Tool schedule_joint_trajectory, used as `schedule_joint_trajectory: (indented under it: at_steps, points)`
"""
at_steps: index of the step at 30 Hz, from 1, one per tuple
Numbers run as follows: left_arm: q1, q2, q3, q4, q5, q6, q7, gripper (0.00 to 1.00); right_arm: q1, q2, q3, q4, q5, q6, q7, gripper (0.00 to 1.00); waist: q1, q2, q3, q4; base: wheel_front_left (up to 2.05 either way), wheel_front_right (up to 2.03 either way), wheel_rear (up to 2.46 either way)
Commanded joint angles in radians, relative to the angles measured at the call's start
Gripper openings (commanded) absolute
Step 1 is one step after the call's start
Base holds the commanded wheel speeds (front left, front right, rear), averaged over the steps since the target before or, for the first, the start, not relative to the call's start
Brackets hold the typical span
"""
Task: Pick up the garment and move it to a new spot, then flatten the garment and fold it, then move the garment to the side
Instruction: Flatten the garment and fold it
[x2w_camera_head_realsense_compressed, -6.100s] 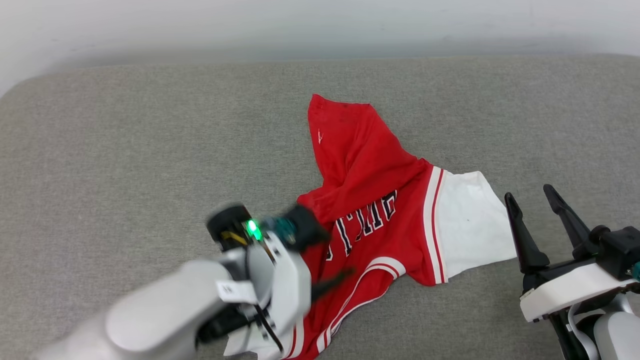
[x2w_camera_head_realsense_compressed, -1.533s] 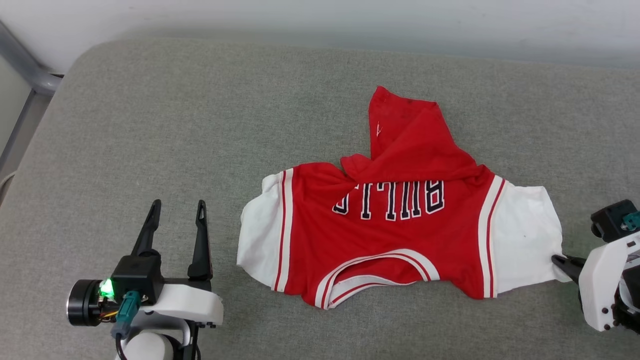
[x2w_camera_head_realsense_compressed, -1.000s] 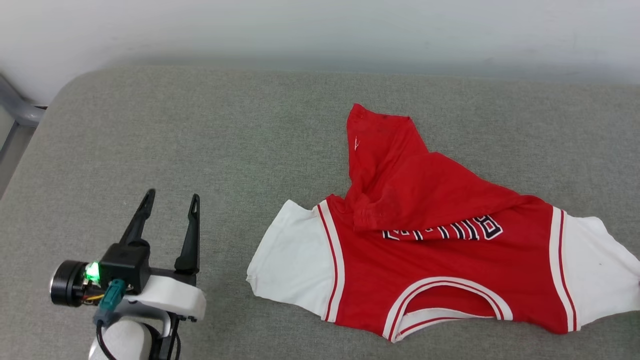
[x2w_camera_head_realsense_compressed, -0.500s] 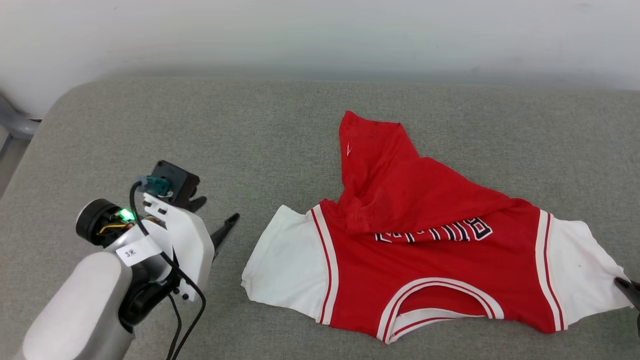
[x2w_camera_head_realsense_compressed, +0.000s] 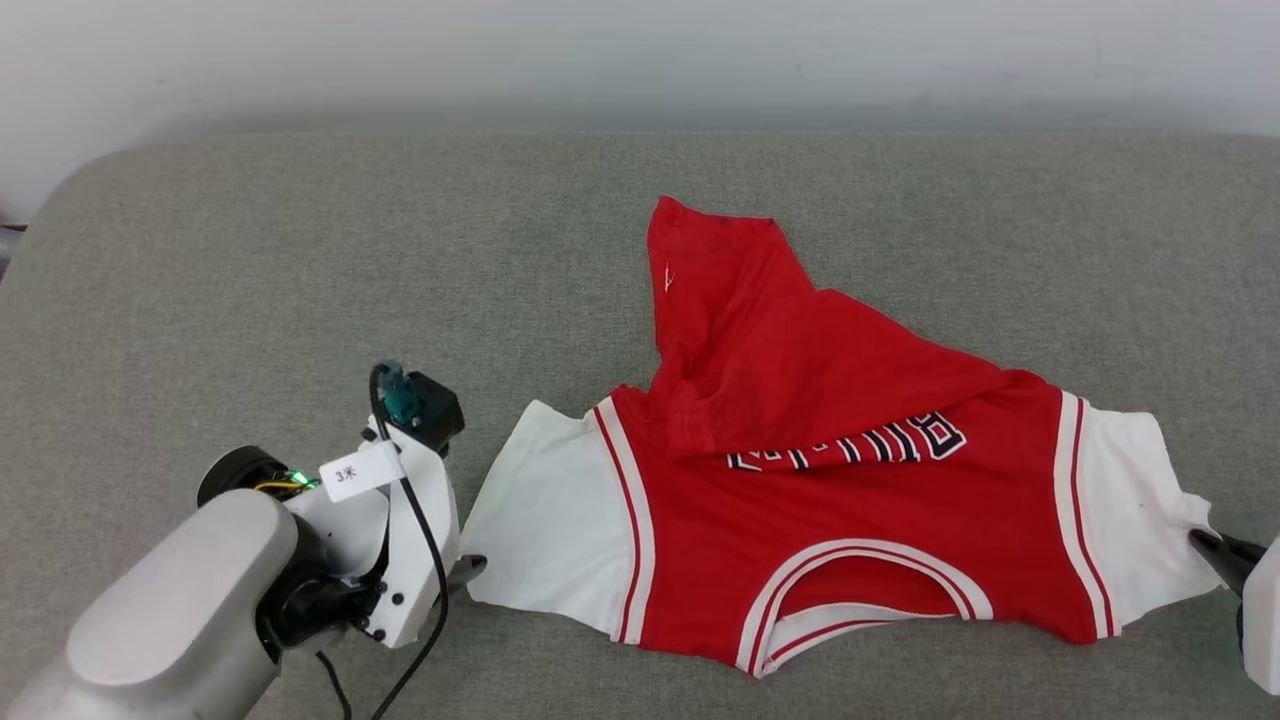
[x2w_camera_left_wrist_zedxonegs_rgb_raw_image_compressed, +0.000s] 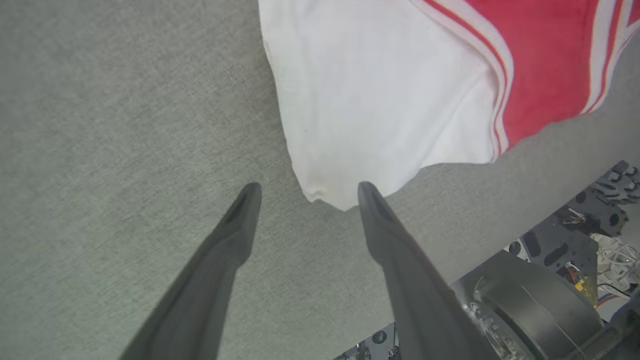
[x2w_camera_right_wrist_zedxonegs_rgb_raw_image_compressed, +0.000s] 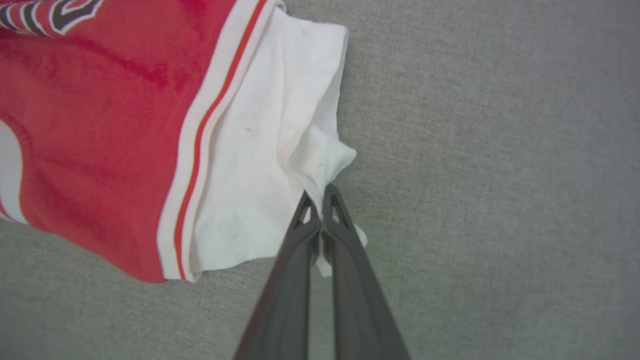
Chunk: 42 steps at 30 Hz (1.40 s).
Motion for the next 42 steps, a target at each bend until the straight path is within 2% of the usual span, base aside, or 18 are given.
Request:
schedule_joint_trajectory:
  at_steps: [1, 6, 13, 14, 15, 16, 19, 23, 27, 32, 33, 37, 42]
  points:
    - [-0.024, 0.0, -0.037, 0.028, 0.004, 0.0, 0.004, 1.0, -0.015, 0.013, 0.0, -0.012, -0.009, -0.002, 0.007, 0.0, 0.0, 0.0, 0.015, -0.011, 0.0, 0.0, 0.0]
    - [-0.052, -0.014, -0.133, 0.112, 0.01, 0.0, -0.026, 1.0, -0.038, 0.032, 0.008, -0.032, -0.025, -0.002, 0.017, 0.0, 0.0, 0.0, 0.045, -0.032, 0.0, 0.0, 0.0]
    - [-0.051, -0.069, -0.252, 0.228, -0.011, 0.001, -0.091, 1.0, -0.05, 0.04, 0.02, -0.039, -0.031, -0.002, 0.022, 0.0, 0.0, 0.0, 0.077, -0.047, 0.0, 0.0, 0.0]
    - [-0.051, -0.068, -0.274, 0.233, -0.012, 0.001, -0.096, 0.88, -0.052, 0.04, 0.02, -0.039, -0.032, -0.002, 0.021, 0.0, 0.0, 0.0, 0.079, -0.048, 0.0, 0.0, 0.0]
    - [-0.054, -0.067, -0.293, 0.236, -0.016, 0.001, -0.107, 0.2, -0.053, 0.04, 0.02, -0.039, -0.033, -0.002, 0.021, 0.0, 0.0, 0.0, 0.081, -0.049, 0.0, 0.0, 0.0]
    - [-0.058, -0.066, -0.302, 0.24, -0.021, 0.001, -0.124, 0.0, -0.054, 0.04, 0.021, -0.039, -0.033, -0.002, 0.02, 0.0, 0.0, 0.0, 0.081, -0.049, 0.0, 0.0, 0.0]
    - [-0.078, -0.055, -0.313, 0.234, -0.027, 0.0, -0.201, 0.0, -0.048, 0.038, 0.025, -0.047, -0.038, -0.002, 0.012, 0.0, 0.0, 0.0, 0.073, -0.046, 0.0, 0.0, 0.0]
    - [-0.093, -0.009, -0.312, 0.199, -0.018, 0.001, -0.34, 0.0, -0.025, 0.021, 0.028, -0.077, -0.049, -0.002, -0.009, 0.0, 0.0, 0.0, 0.046, -0.041, 0.0, 0.0, 0.0]
    - [-0.082, 0.048, -0.254, 0.145, -0.021, 0.007, -0.491, 0.0, 0.012, 0.012, 0.01, -0.128, -0.052, -0.002, -0.045, 0.0, 0.0, 0.0, 0.01, -0.033, 0.0, 0.0, 0.0]
    - [-0.048, 0.11, -0.193, 0.022, -0.005, 0.071, -0.601, 0.0, 0.053, 0.012, -0.057, -0.202, -0.063, -0.002, -0.073, 0.0, 0.0, 0.0, -0.034, -0.027, 0.0, 0.0, 0.0]
    - [-0.048, 0.11, -0.193, 0.022, -0.005, 0.071, -0.601, 0.0, 0.053, 0.012, -0.057, -0.202, -0.063, -0.002, -0.073, 0.0, 0.0, 0.0, -0.034, -0.027, 0.0, 0.0, 0.0]
    - [-0.034, 0.171, -0.147, -0.103, 0.008, 0.125, -0.648, 0.0, 0.06, 0.036, -0.119, -0.275, -0.07, -0.001, -0.081, 0.0, 0.0, 0.0, -0.059, -0.025, 0.0, 0.0, 0.0]
    - [-0.076, 0.216, -0.076, -0.247, 0.028, 0.19, -0.695, 0.0, 0.024, 0.049, -0.205, -0.365, -0.079, -0.002, -0.104, 0.0, 0.0, 0.0, -0.08, -0.019, 0.0, 0.0, 0.0]
